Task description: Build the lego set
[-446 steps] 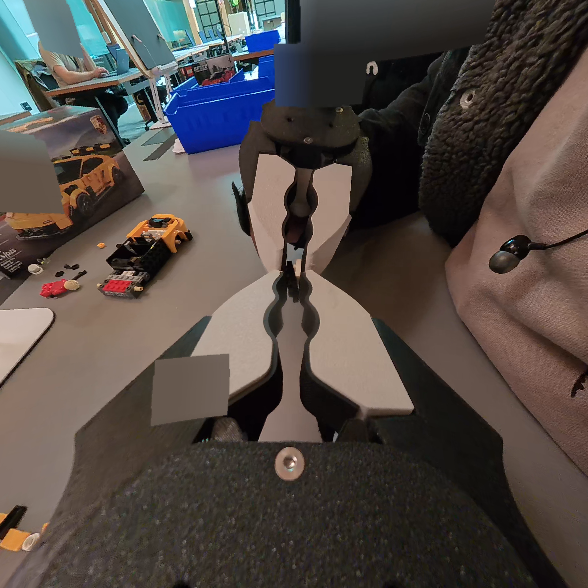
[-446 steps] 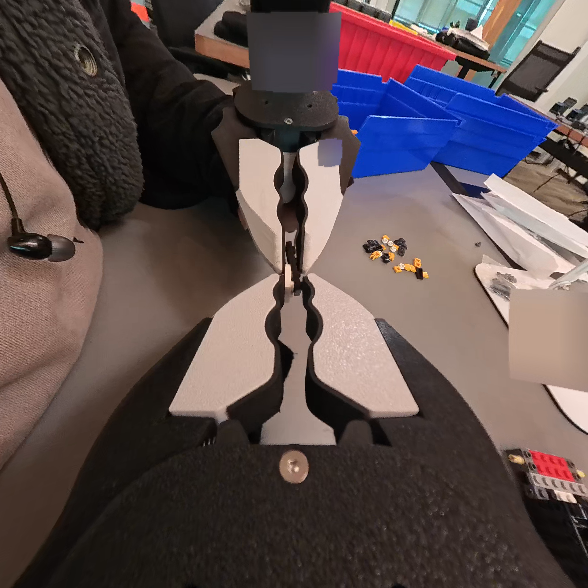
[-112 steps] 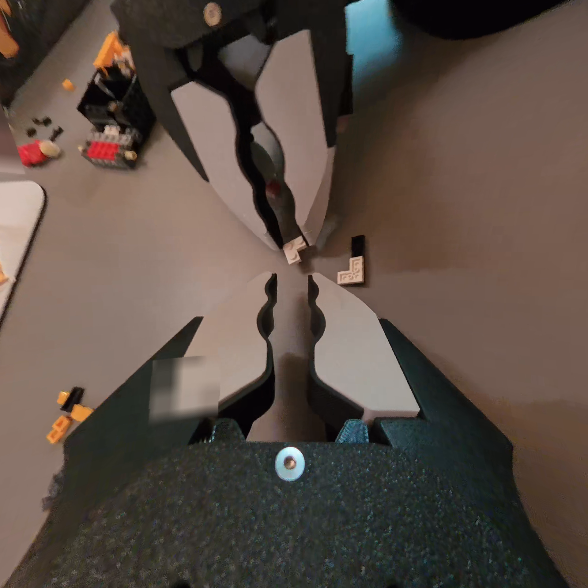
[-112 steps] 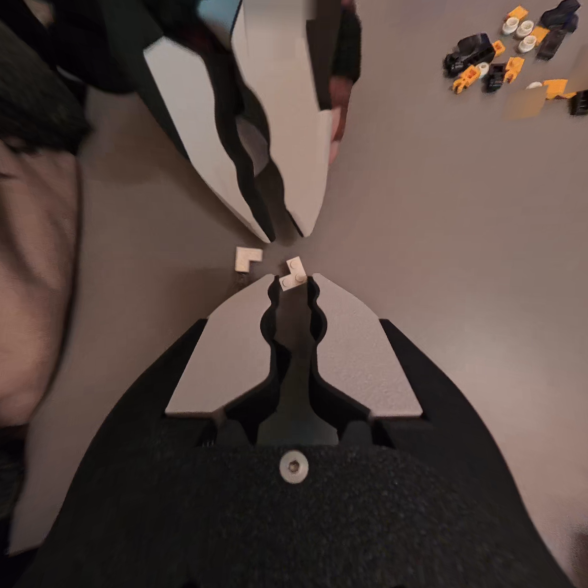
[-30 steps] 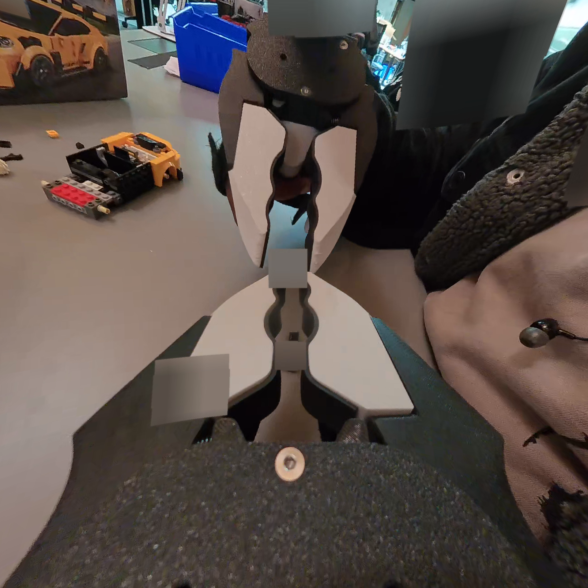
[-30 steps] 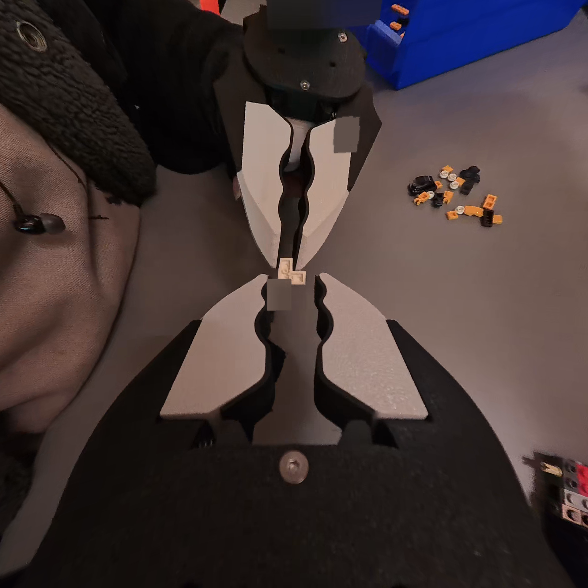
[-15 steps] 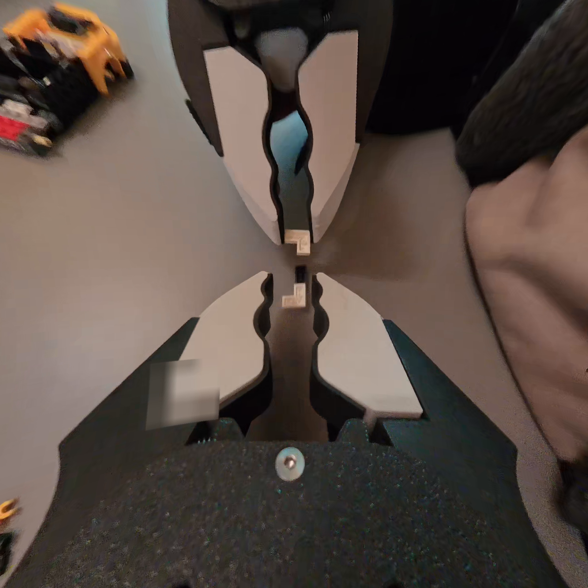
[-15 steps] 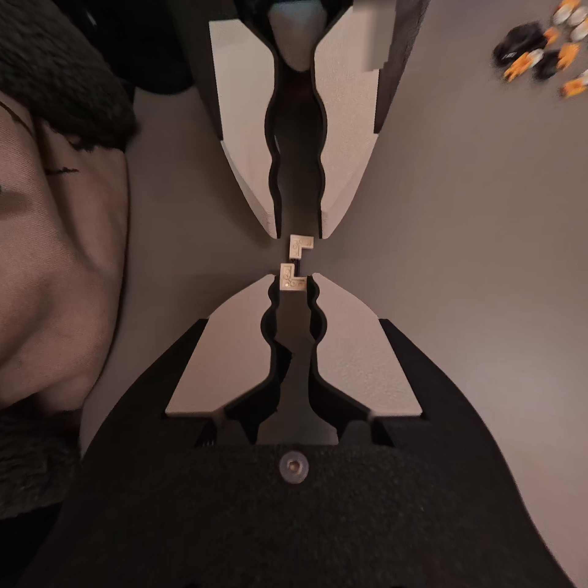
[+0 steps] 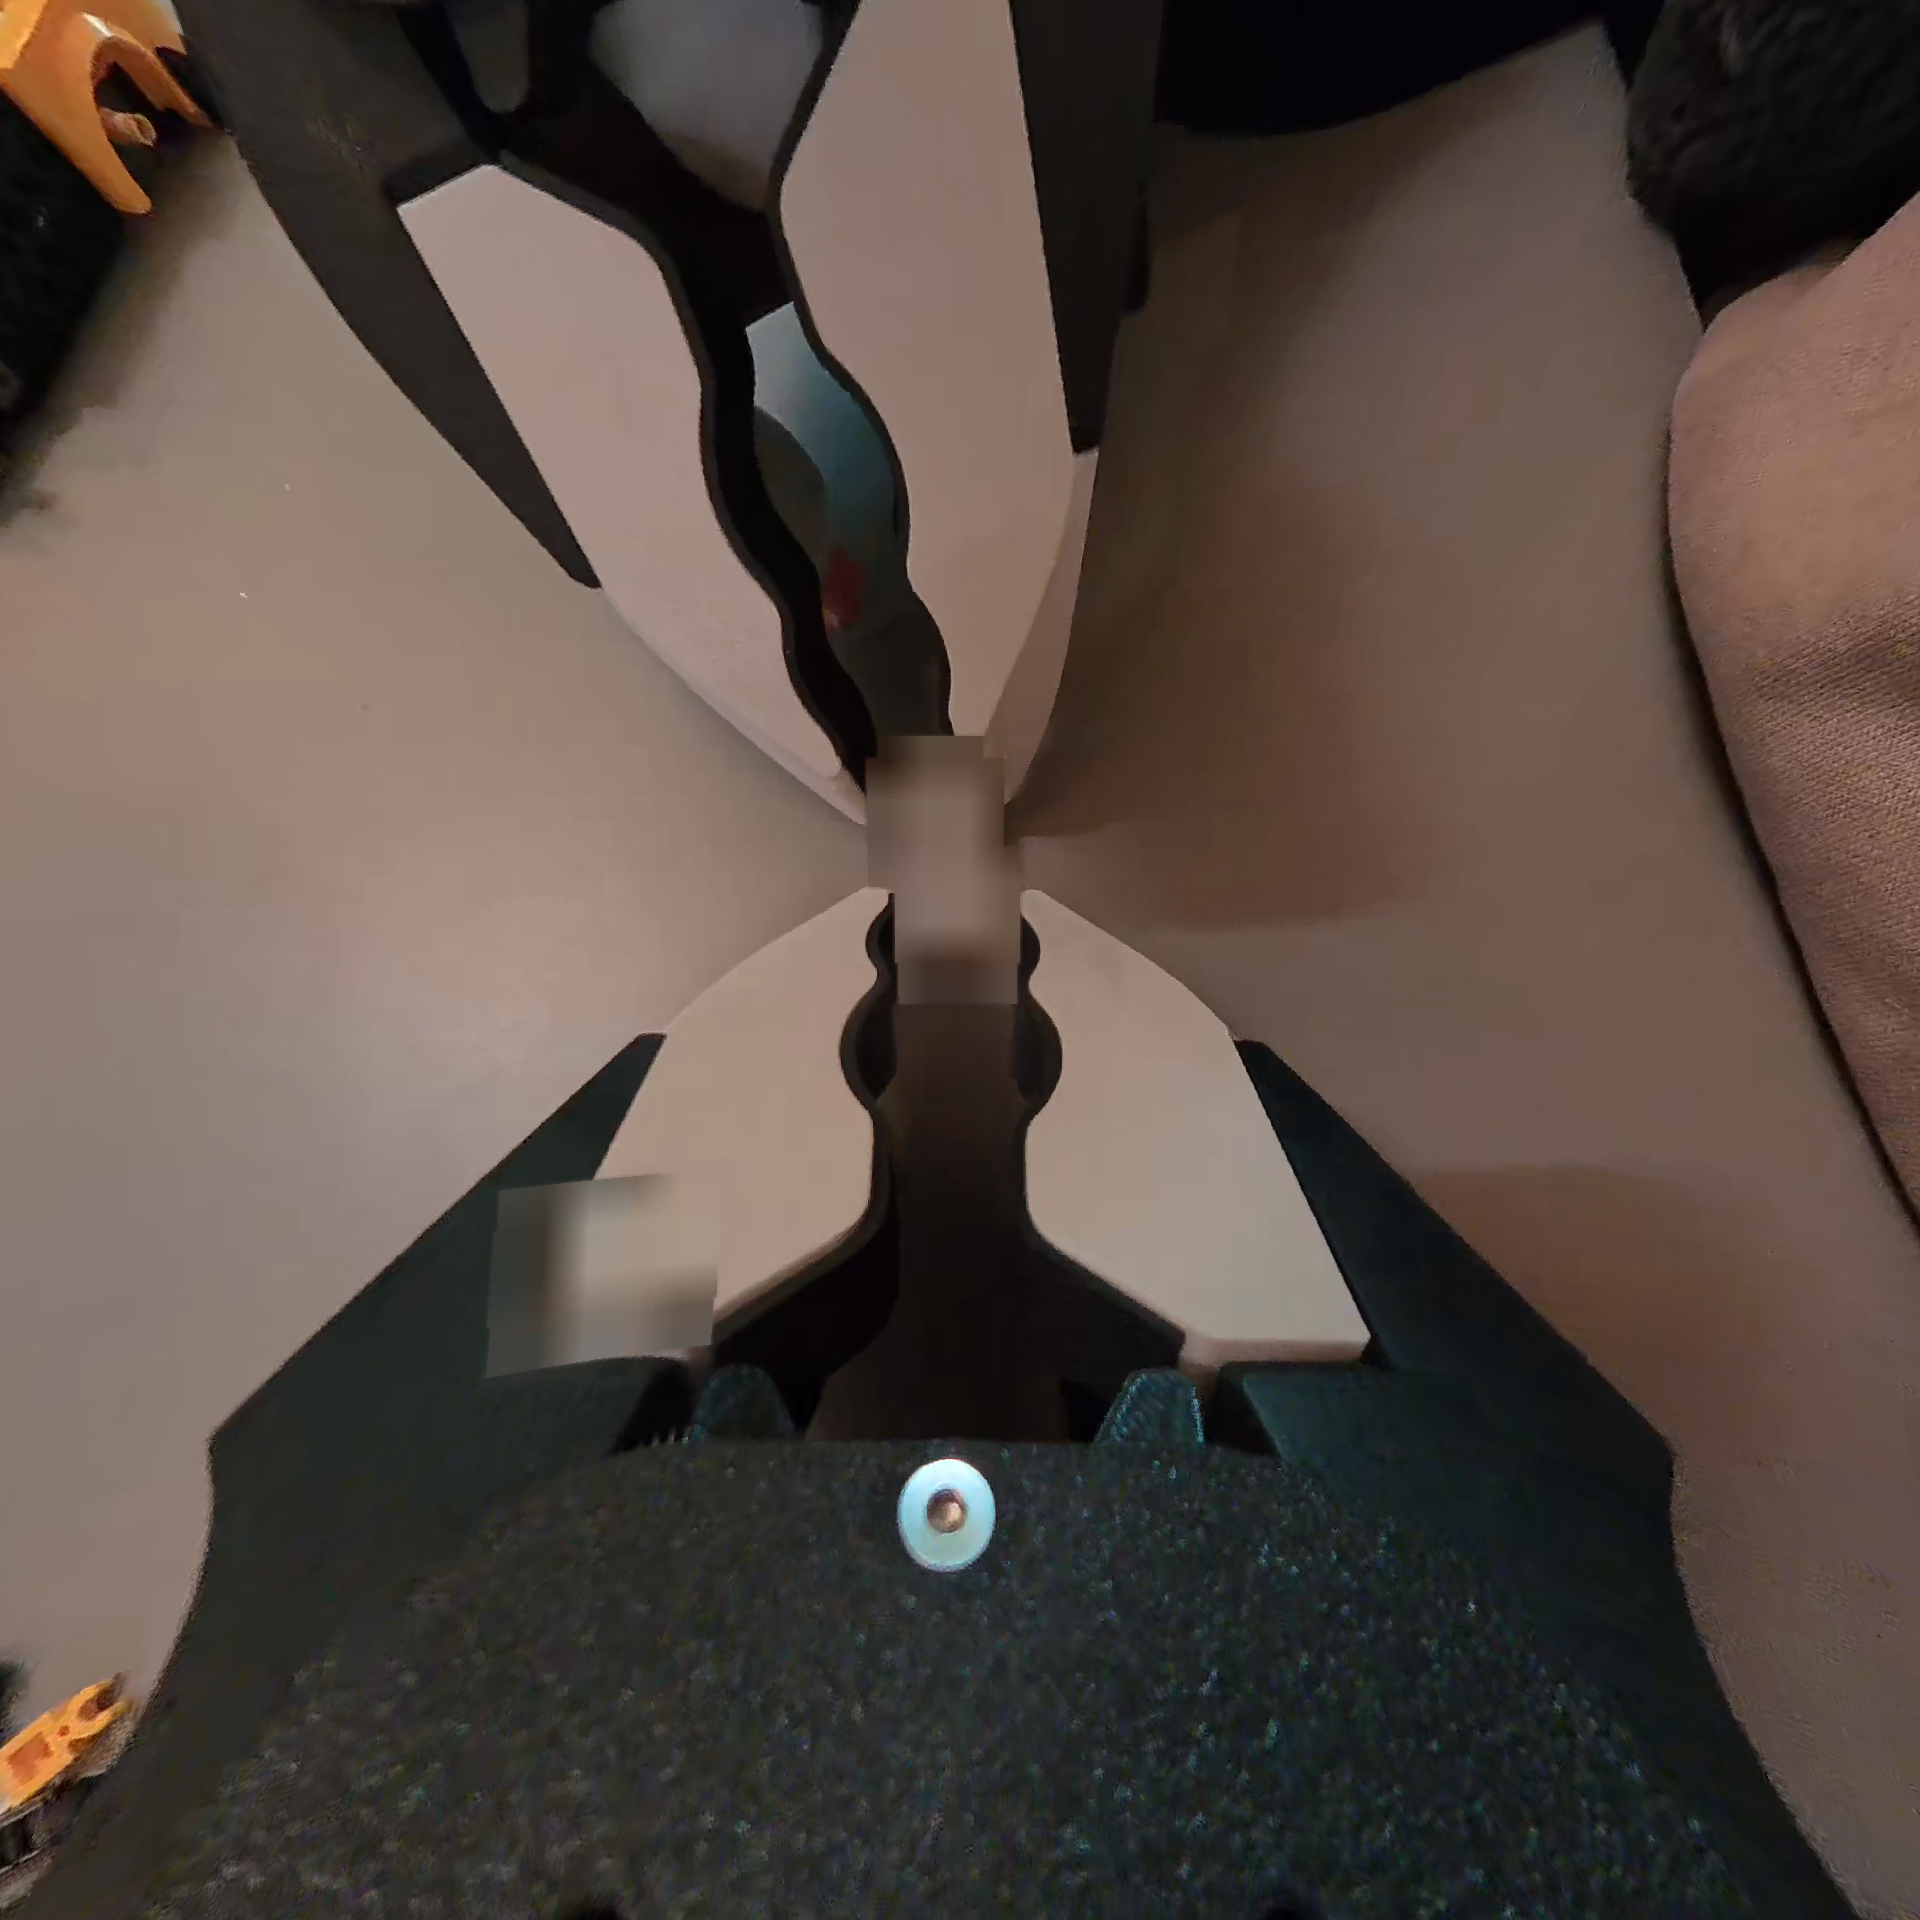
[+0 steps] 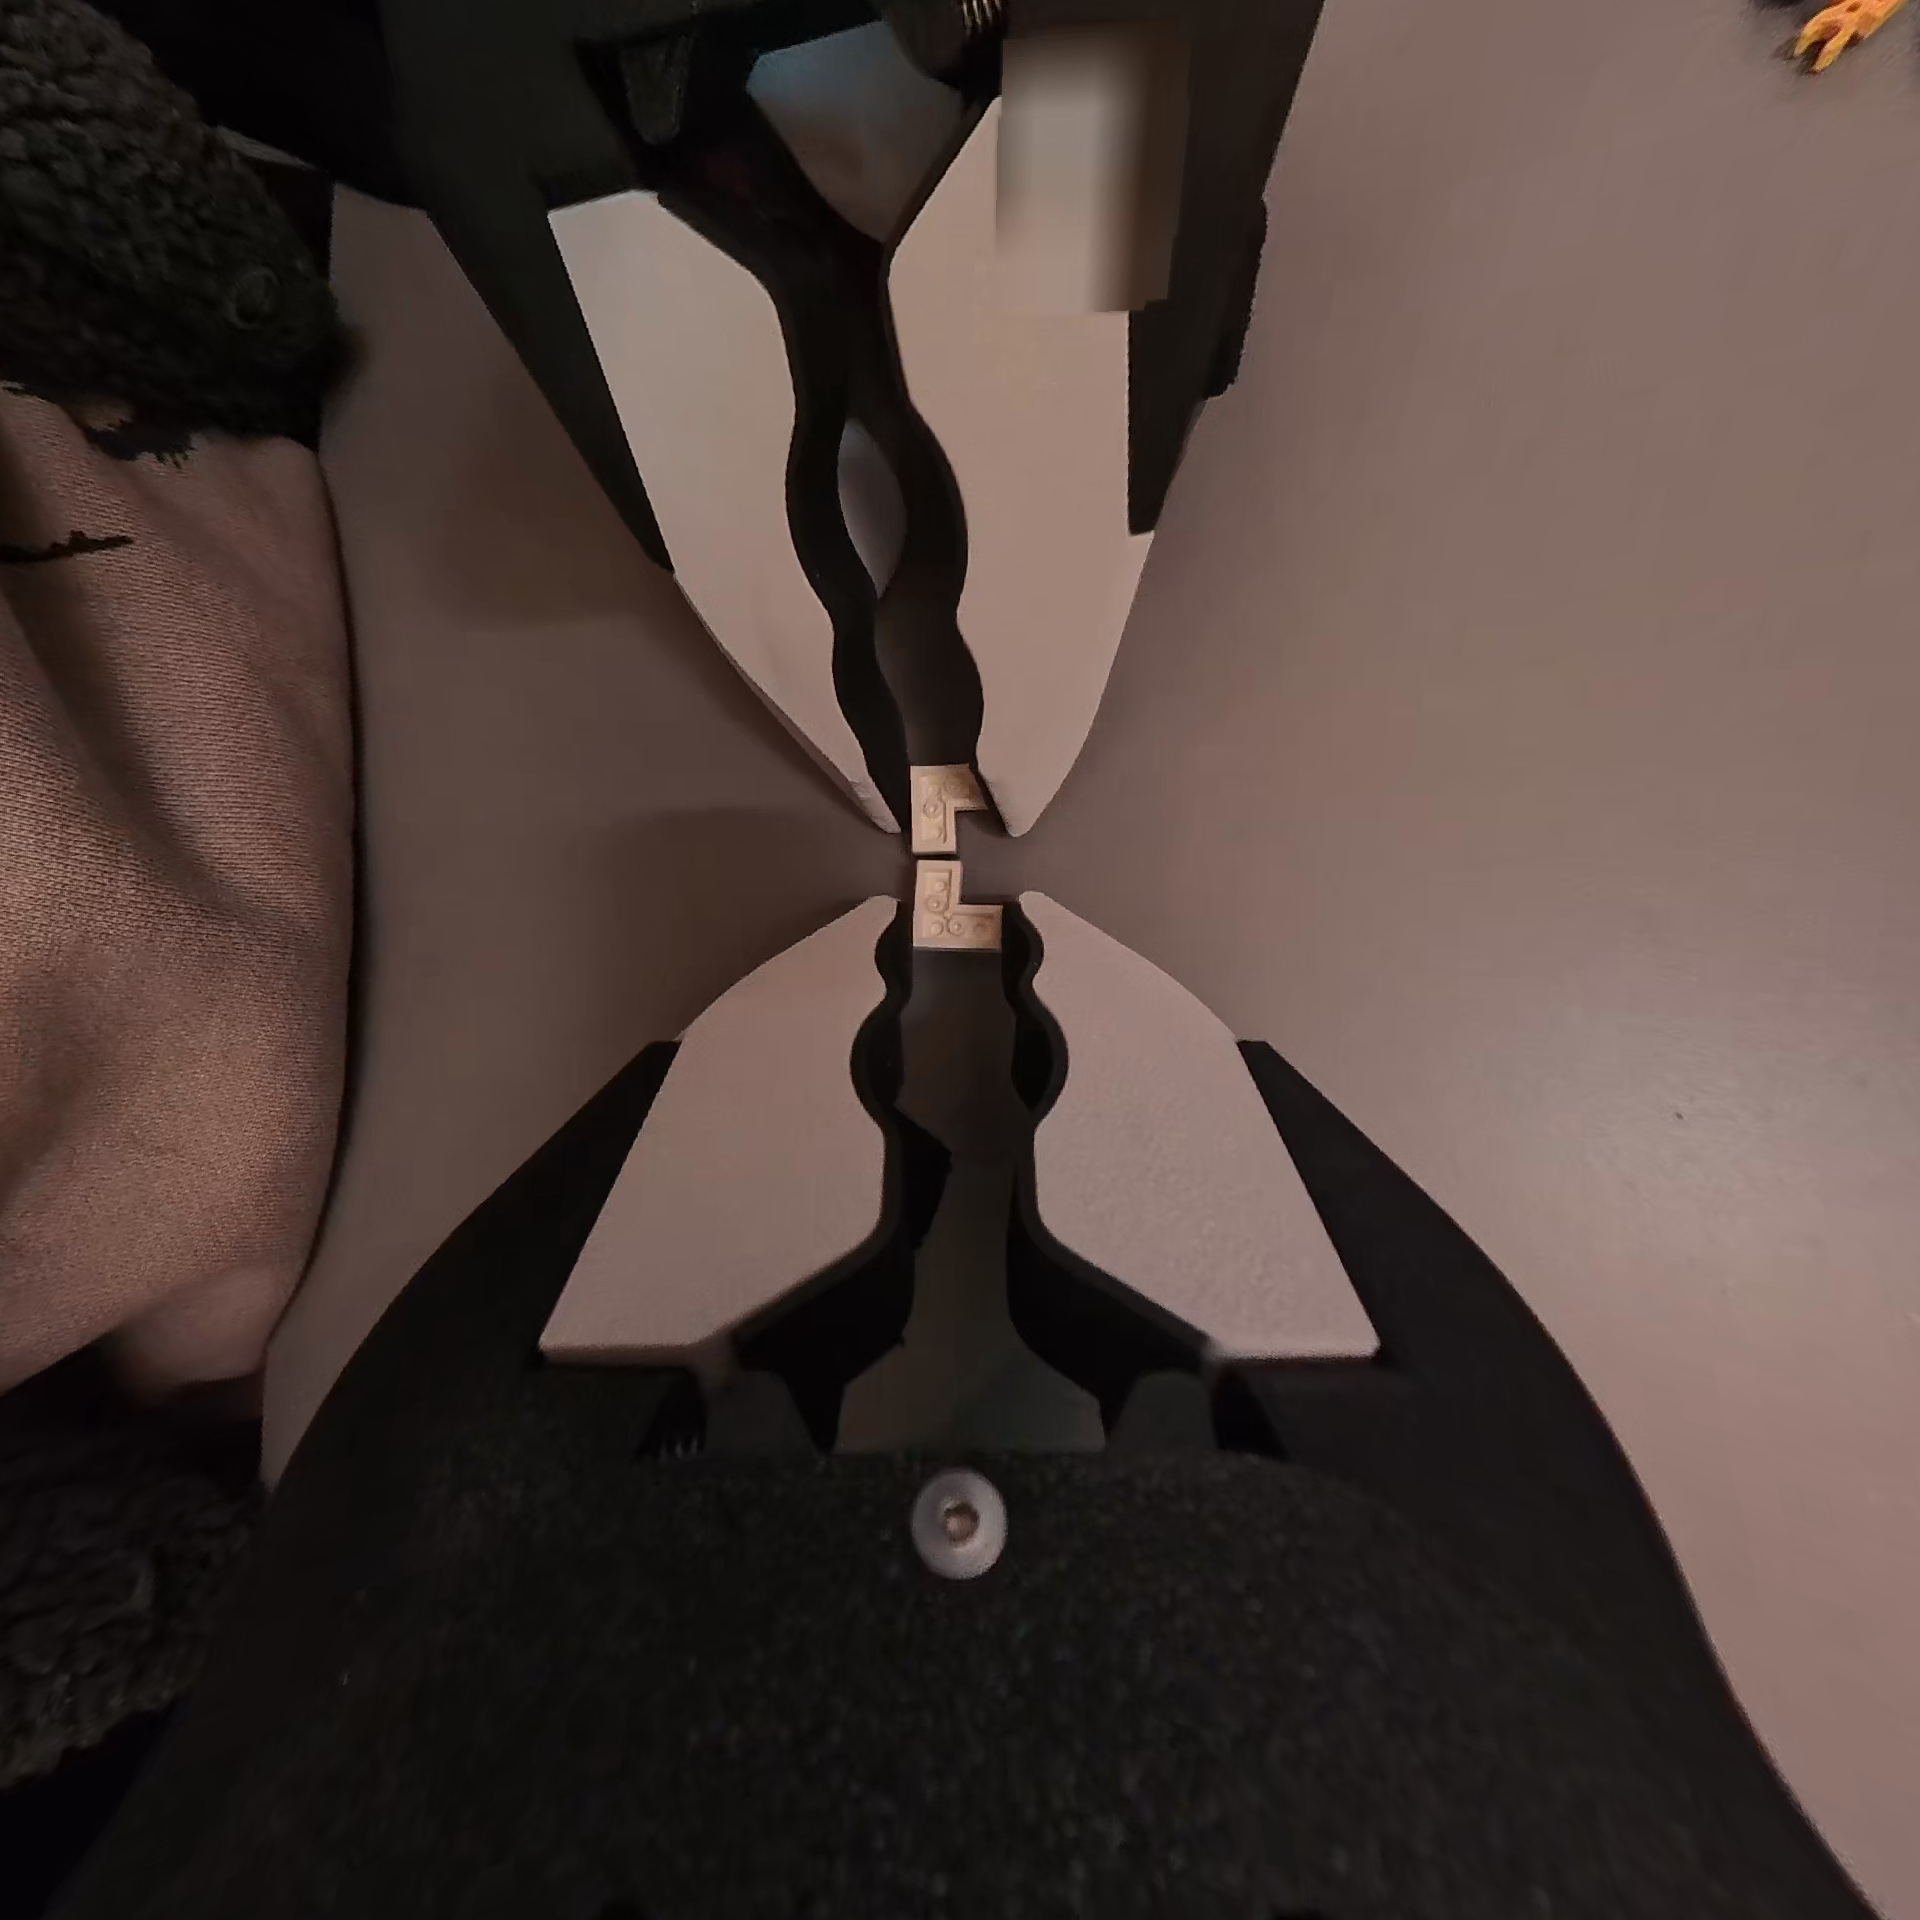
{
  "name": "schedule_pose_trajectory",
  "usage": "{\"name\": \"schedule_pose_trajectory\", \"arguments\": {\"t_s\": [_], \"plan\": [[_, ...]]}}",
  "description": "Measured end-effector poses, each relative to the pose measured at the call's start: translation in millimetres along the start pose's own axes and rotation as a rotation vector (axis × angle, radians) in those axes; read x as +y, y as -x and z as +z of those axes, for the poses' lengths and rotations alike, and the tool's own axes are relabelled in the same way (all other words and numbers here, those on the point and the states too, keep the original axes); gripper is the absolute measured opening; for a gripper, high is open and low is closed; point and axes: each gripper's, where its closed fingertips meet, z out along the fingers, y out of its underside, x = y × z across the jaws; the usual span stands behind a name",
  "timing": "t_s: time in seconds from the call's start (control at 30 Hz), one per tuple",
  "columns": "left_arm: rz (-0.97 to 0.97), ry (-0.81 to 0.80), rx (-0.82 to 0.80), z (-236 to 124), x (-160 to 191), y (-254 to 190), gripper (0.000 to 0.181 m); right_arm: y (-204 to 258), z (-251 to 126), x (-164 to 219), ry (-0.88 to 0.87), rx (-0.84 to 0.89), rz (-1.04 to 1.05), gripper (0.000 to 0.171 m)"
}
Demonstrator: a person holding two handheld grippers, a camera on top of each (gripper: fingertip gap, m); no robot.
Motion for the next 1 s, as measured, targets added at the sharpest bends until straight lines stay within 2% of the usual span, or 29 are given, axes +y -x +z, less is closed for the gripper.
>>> {"name": "schedule_pose_trajectory", "arguments": {"t_s": [0.6,1.0], "plan": [[0.075,0.007,-0.049,2.2,-2.5,-0.1,0.016,1.1,2.7,5.5,0.077,0.061,-0.068,0.017],[0.085,0.009,-0.058,2.1,-2.8,0.3,0.016,2.3,1.2,3.4,0.064,0.063,-0.088,0.020]]}}
